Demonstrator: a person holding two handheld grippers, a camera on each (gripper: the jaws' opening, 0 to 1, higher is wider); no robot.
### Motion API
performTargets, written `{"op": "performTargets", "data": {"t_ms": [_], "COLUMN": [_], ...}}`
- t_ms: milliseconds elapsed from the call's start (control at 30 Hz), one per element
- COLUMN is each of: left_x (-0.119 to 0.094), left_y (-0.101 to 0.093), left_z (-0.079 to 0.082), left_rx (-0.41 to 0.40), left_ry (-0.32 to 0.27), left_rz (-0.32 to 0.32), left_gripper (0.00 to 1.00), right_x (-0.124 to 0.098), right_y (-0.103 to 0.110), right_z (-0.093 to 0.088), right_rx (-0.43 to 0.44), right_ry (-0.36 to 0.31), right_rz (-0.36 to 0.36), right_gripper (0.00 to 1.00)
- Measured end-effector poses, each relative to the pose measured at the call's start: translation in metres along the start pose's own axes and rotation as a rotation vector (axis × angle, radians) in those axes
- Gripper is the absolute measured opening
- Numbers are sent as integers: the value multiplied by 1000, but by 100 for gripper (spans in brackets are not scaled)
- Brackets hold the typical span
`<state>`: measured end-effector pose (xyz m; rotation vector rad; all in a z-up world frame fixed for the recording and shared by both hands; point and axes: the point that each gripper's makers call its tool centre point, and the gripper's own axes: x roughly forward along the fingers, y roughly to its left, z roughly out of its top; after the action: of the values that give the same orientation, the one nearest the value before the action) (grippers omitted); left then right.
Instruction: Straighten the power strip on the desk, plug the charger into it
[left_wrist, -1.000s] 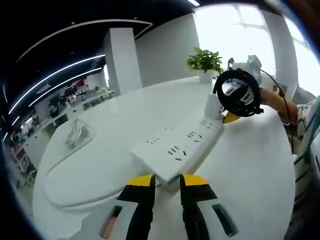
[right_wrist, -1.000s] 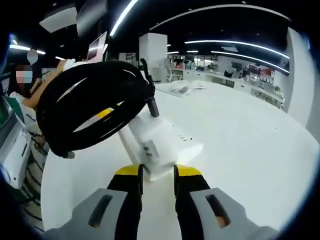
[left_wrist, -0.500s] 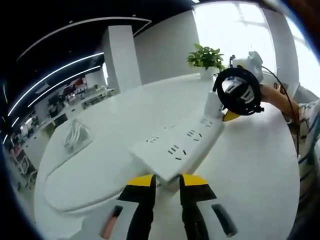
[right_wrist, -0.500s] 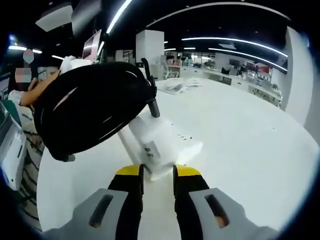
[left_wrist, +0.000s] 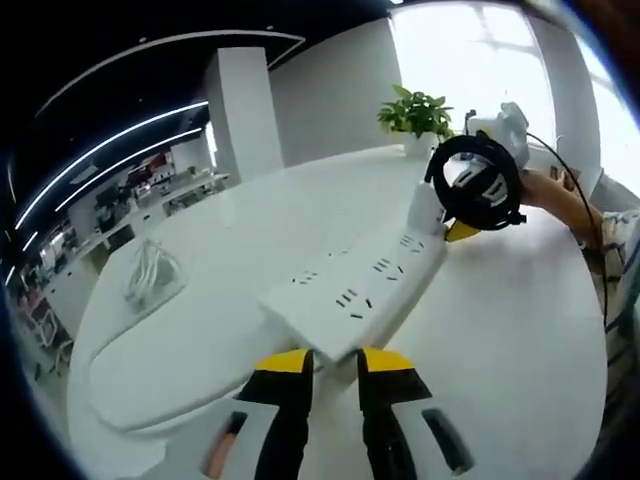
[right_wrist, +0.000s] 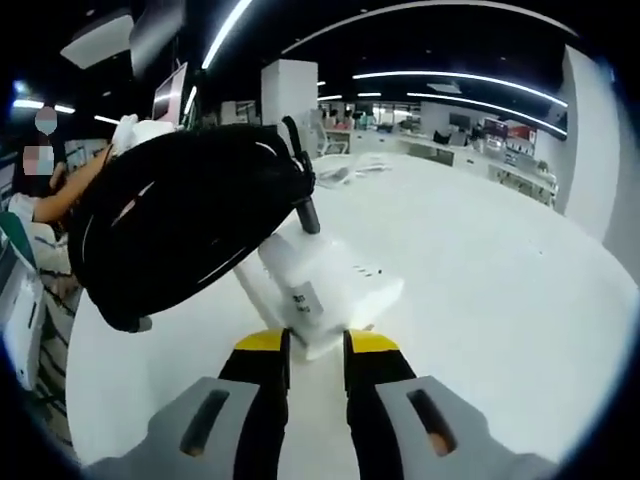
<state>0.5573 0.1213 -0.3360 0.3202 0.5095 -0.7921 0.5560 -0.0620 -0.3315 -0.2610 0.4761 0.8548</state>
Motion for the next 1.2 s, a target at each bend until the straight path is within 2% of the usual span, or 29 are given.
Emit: {"op": "performTargets", "data": {"t_ms": [367, 1200], "left_x": [9, 27], "left_y": [7, 23], "left_z": [5, 14], "left_rx": [10, -15], "left_ry": [21, 4], "left_rz": [13, 44], "left_gripper": [17, 15], "right_x": [5, 17], "right_y": [-11, -33], "right_z": [2, 6], "right_rx": [20, 64], "right_ry": [11, 19], "right_rz": [-17, -63], "right_gripper": [18, 16]}}
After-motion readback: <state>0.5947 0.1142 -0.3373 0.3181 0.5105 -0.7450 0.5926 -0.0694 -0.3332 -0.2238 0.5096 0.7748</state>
